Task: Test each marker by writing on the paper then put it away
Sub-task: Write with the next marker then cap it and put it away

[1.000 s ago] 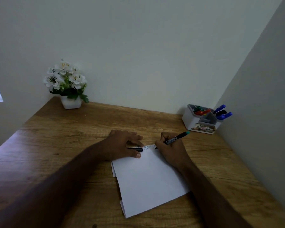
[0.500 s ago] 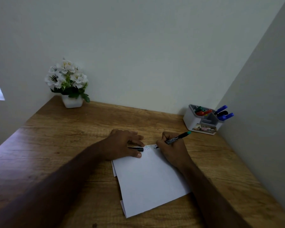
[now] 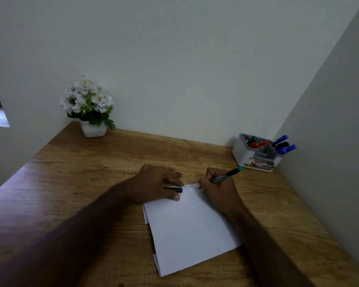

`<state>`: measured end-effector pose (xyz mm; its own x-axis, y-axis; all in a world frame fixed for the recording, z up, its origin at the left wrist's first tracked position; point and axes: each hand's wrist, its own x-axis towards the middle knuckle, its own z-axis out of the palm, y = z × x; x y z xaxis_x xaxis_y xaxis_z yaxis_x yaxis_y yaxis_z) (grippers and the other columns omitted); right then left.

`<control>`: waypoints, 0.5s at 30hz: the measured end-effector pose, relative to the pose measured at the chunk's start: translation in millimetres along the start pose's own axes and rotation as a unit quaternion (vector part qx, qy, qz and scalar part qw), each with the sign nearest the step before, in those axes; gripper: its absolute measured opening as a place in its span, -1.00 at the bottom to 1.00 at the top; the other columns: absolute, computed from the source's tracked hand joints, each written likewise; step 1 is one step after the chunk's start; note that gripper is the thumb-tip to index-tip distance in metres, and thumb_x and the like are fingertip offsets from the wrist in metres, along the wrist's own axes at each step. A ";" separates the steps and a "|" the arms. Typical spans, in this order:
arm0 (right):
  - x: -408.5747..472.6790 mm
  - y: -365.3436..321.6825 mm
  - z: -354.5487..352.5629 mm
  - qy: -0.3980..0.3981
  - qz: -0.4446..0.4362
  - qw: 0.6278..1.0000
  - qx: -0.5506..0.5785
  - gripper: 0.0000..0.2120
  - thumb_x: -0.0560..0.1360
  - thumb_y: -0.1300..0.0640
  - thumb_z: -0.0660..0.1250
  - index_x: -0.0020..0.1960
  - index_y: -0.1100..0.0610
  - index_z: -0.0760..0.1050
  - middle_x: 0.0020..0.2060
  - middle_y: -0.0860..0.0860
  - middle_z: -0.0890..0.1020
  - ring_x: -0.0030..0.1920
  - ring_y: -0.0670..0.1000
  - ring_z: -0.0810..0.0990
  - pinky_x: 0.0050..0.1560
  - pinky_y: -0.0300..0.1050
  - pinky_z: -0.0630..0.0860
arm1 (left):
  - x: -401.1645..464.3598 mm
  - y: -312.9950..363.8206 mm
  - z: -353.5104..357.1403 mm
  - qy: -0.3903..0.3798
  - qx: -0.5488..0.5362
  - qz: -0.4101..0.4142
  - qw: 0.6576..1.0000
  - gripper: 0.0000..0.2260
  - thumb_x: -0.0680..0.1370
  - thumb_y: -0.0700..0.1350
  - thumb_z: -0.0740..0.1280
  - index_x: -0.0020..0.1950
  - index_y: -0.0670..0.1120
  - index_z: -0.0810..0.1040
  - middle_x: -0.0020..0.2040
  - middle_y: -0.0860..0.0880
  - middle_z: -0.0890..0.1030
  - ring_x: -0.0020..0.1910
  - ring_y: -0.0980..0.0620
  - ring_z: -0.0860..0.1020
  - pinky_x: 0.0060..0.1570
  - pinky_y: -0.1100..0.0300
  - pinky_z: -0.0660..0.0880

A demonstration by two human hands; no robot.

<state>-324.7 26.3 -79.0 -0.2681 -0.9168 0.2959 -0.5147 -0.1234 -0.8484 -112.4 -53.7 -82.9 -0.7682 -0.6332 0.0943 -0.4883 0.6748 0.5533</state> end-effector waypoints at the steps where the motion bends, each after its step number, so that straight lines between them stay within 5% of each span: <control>1: -0.1 -0.2 0.1 0.000 0.002 1.000 -0.001 -0.73 0.39 0.36 0.35 -0.40 0.23 0.33 -0.49 0.05 0.40 -0.43 -0.05 0.34 -0.39 -0.10 0.32 | 0.1 0.5 -0.3 -0.001 -0.001 -0.002 1.000 -0.48 0.36 0.32 0.31 0.28 0.19 0.53 0.43 0.25 0.38 0.49 0.24 0.19 0.46 -0.10 -0.07; 15: -1.2 -1.1 -1.1 0.030 -0.009 1.000 0.000 -0.63 0.39 0.38 0.36 -0.44 0.10 0.29 -0.55 -0.07 0.36 -0.49 -0.13 0.29 -0.46 -0.29 0.26 | -1.1 2.1 -0.6 -0.001 -0.011 -0.001 1.000 -0.49 0.36 0.29 0.35 0.27 0.17 0.55 0.43 0.23 0.39 0.49 0.24 0.19 0.47 -0.19 -0.04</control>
<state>-324.8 27.9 -78.0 -0.3079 -0.8899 0.3365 -0.5203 -0.1386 -0.8426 -112.4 -51.8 -81.2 -0.7683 -0.6336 0.0914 -0.4807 0.6654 0.5711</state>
